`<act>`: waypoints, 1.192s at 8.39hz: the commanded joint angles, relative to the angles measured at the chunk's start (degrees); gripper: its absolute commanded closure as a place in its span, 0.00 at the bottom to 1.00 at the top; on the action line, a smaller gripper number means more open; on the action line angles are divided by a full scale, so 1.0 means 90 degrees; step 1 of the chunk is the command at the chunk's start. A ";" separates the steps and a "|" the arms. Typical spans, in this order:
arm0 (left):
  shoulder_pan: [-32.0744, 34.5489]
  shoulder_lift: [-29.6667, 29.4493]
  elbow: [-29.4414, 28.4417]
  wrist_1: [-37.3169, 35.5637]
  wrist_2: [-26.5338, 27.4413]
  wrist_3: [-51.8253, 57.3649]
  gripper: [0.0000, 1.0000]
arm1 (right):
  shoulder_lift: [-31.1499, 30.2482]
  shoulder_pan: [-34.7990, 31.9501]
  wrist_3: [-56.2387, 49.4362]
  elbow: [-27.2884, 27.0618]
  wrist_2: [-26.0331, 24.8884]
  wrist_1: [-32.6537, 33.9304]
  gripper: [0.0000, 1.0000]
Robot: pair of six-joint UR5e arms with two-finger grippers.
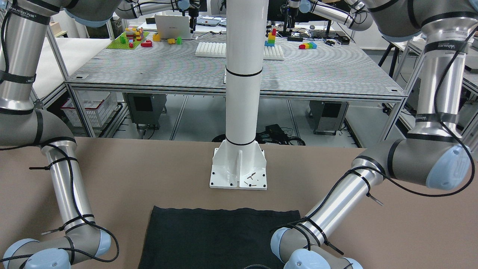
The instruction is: Fold clothes
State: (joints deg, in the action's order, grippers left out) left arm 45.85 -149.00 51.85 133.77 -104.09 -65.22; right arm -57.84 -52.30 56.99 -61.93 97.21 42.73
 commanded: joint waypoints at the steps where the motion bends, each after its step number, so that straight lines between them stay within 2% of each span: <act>1: -0.0006 -0.0007 0.0010 0.0010 0.0003 -0.0019 0.06 | 0.0000 0.0000 0.0181 -0.0188 -0.0010 -0.0001 1.00; 4: 0.0081 -0.0016 0.0010 0.0020 -0.0065 0.0019 0.06 | 0.0194 0.0000 0.0697 -0.0755 -0.0010 0.0280 1.00; 8: 0.0130 0.0013 0.0010 0.0019 -0.0066 0.0088 0.06 | 0.1696 0.0311 0.2043 -0.0785 -0.0030 0.2133 1.00; 10: 0.0140 0.0052 0.0010 0.0020 -0.0065 0.0098 0.06 | 0.2069 0.0653 0.2183 -0.0727 -0.0495 0.2352 1.00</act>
State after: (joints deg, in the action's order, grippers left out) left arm 47.07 -148.85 51.93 133.93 -104.69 -64.45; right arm -42.70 -49.15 74.81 -68.87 96.21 61.07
